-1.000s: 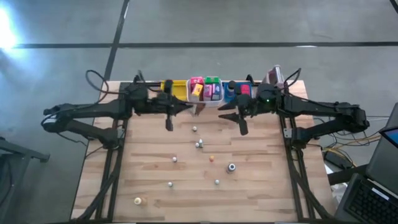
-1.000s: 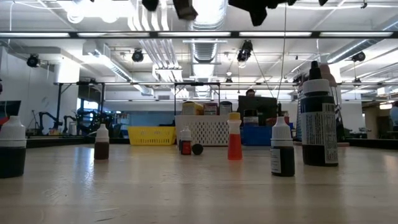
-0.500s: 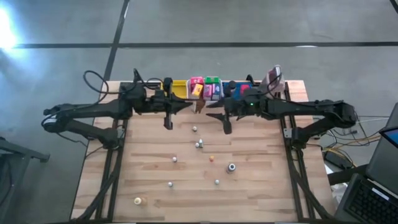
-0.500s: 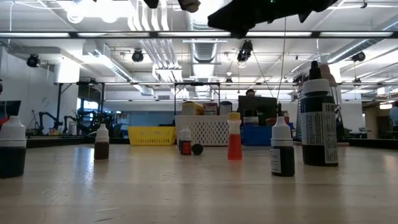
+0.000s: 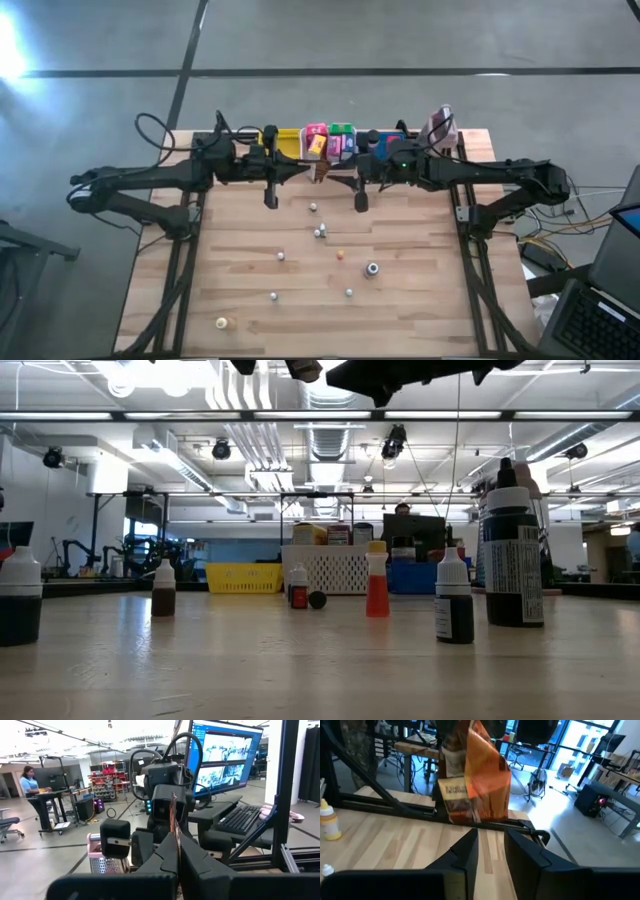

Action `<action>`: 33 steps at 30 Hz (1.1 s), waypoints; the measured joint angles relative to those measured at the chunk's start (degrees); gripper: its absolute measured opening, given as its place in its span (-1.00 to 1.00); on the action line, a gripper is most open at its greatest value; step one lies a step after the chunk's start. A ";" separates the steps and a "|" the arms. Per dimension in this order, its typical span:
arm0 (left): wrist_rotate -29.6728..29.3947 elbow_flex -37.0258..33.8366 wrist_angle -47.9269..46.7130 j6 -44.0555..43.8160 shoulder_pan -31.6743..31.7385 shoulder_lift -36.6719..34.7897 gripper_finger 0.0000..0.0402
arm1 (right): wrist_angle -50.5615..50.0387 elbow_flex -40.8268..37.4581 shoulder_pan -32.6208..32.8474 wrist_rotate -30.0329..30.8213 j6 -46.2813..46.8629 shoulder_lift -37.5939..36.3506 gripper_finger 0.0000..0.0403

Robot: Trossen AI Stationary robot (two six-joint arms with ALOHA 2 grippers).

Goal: Pick & Place Kitchen Items
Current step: Put the orange seasoning pack into the blue basket

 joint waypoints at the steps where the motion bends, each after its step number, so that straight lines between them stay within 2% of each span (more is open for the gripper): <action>1: 0.00 0.00 -0.18 0.18 0.00 0.00 -1.00 | -0.09 0.13 0.09 -0.01 -0.03 -0.04 -0.60; 7: 0.00 0.00 -0.22 0.27 0.00 0.02 -1.00 | -0.13 1.02 1.11 -0.16 -0.13 -0.07 -0.72; 14: 0.02 0.00 -0.27 0.27 0.00 0.04 -1.00 | -0.12 1.09 2.67 -0.21 -1.08 -0.09 -0.78; 33: 0.01 0.00 -0.38 0.44 0.02 0.04 -1.00 | 0.01 1.07 4.07 0.09 -1.05 -0.09 -0.50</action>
